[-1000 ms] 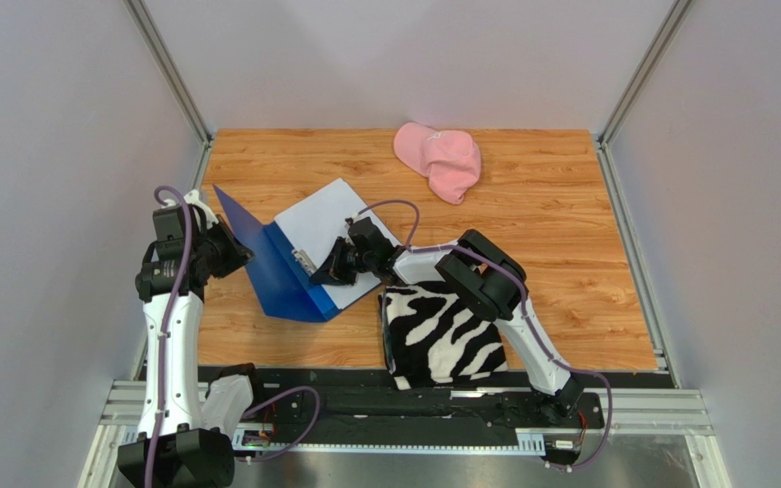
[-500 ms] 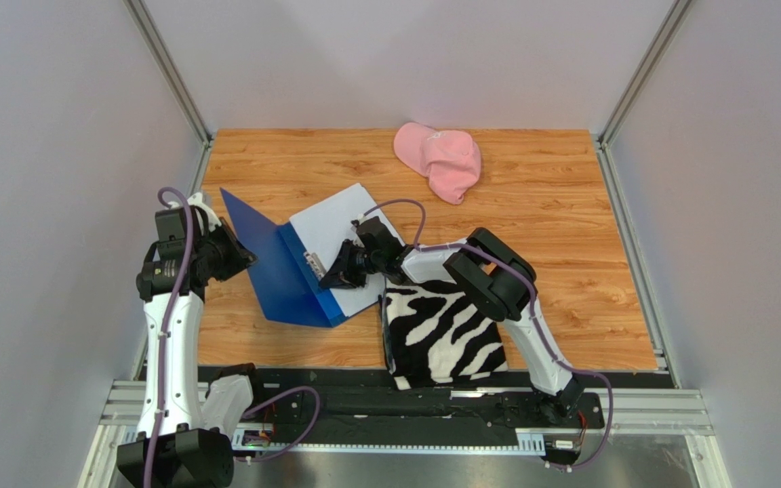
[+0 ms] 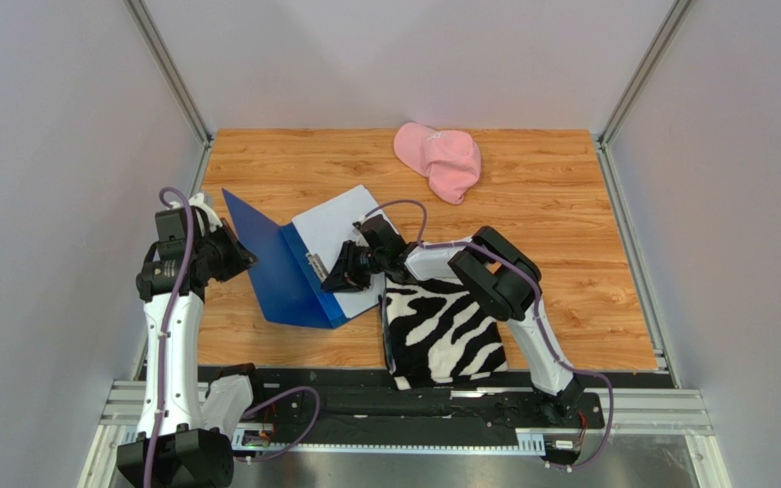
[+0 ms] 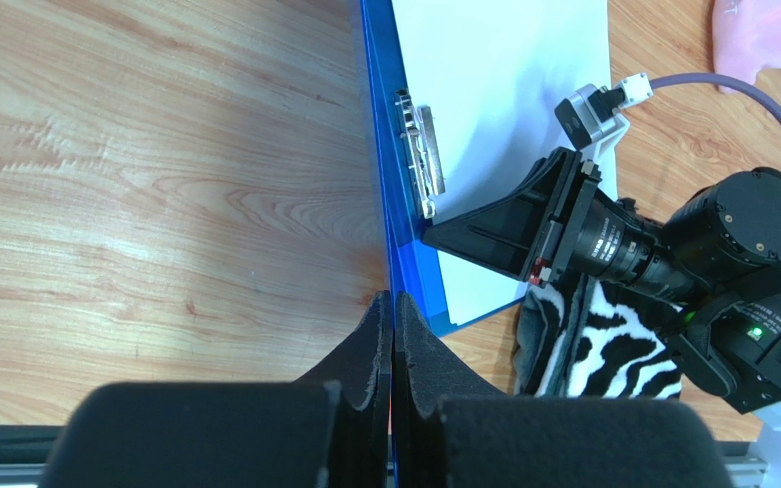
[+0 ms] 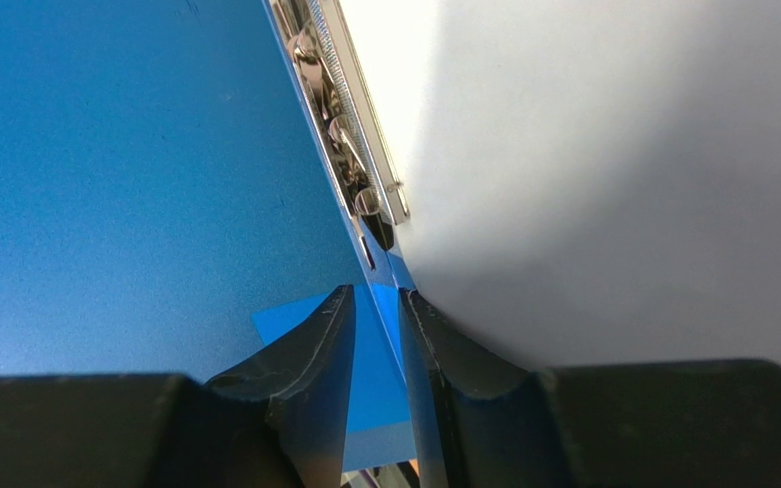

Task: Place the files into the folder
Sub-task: Clamp the file and folder with some files, then move the folder with files to the center of the board.

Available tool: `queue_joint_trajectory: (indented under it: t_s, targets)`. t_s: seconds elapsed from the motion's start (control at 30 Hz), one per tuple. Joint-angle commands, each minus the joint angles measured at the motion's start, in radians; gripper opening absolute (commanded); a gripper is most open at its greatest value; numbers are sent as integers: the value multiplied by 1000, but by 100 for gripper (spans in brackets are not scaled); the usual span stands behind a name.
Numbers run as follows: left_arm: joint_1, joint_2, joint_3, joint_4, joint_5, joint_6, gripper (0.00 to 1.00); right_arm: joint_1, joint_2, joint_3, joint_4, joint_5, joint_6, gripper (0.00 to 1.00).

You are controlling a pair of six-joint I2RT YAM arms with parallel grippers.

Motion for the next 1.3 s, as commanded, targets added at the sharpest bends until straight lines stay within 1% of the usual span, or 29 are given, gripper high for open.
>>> queue_joint_trajectory:
  t_s: [0.0, 0.17, 0.27, 0.3, 0.37, 0.4, 0.47, 0.5, 0.53, 0.57, 0.63, 0.73, 0.83, 0.93, 1.07, 1.1, 1.17, 1.2, 1.23, 1.27]
  targets:
    - [-5, -4, 3, -12, 35, 36, 0, -13, 61, -58, -281, 66, -96, 34]
    - [-7, -2, 12, -16, 23, 45, 0, -21, 2, -61, -272, 26, -117, 40]
    - [-7, 14, 35, -22, 18, 54, 0, -28, -75, -57, -297, 6, -139, 46]
    - [-7, 24, 65, -30, 9, 69, 0, -36, -118, -46, -300, -8, -160, 48]
    - [-7, 57, 104, -58, 13, 100, 0, -62, -161, -29, -373, -8, -215, 49]
    - [-7, 73, 149, -71, -16, 122, 0, -76, -179, -17, -404, 1, -279, 53]
    - [-7, 97, 194, -99, -49, 132, 0, -142, -204, 15, -464, 4, -332, 54]
    - [-7, 103, 229, -98, -95, 131, 0, -166, -201, 37, -493, 9, -367, 54]
    - [-7, 108, 248, -92, -120, 129, 0, -212, -187, 102, -574, 30, -436, 54]
    - [-8, 126, 265, -82, -140, 126, 0, -234, -181, 136, -611, 36, -473, 54]
    - [-7, 163, 321, -72, -168, 139, 0, -286, -181, 182, -658, 49, -525, 54]
    - [-7, 286, 417, -102, -191, 157, 0, -321, -177, 258, -691, 52, -553, 54]
    - [-7, 361, 421, -35, -194, 146, 0, -341, -154, 314, -699, 49, -579, 54]
    - [-11, 448, 467, 8, -203, 146, 0, -355, -126, 357, -679, 35, -579, 54]
    - [-53, 612, 587, 8, -287, 215, 0, -355, -72, 417, -659, 6, -590, 54]
    - [-63, 640, 634, -2, -327, 214, 0, -357, -43, 431, -651, 4, -588, 55]
    - [-99, 703, 667, 2, -361, 206, 0, -357, 9, 494, -616, 13, -590, 55]
    - [-112, 725, 697, 2, -385, 203, 0, -357, 39, 533, -631, 30, -596, 55]
    - [-137, 745, 711, -1, -389, 196, 0, -357, 105, 616, -654, 62, -597, 55]
    - [-148, 774, 725, -3, -387, 171, 0, -355, 132, 647, -659, 76, -596, 54]
